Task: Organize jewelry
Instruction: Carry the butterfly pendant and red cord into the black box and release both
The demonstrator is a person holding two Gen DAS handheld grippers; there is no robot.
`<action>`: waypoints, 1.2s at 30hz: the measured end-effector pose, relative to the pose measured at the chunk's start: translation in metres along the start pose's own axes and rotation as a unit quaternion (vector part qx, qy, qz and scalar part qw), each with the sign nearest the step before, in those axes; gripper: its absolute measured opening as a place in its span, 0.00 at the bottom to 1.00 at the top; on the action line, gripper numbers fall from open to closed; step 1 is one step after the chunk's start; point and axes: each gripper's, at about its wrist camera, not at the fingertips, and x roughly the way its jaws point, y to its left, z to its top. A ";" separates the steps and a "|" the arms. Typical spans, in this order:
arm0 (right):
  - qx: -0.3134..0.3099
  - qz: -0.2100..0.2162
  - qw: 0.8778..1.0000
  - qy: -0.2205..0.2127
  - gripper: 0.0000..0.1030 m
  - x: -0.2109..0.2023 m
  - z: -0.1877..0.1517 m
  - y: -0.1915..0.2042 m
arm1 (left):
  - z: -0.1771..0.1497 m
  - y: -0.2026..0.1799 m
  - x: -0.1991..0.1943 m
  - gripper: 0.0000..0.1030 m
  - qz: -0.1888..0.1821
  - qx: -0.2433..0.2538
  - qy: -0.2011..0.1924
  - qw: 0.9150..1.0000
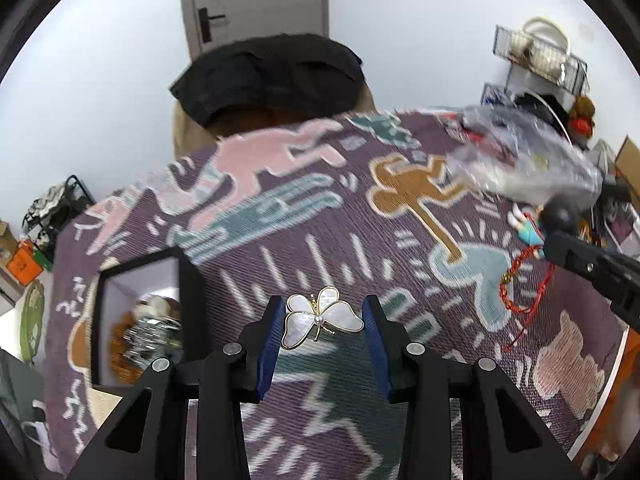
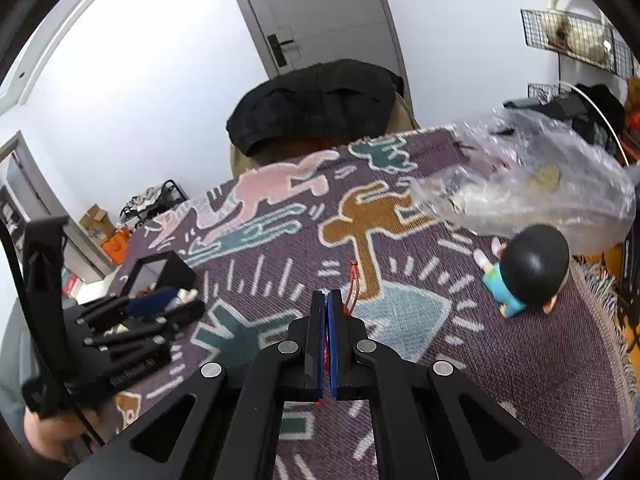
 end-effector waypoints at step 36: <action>-0.122 0.081 0.989 0.024 0.02 0.055 0.037 0.194 | -0.042 0.199 -0.051 0.62 -0.014 -0.194 -0.061 0.979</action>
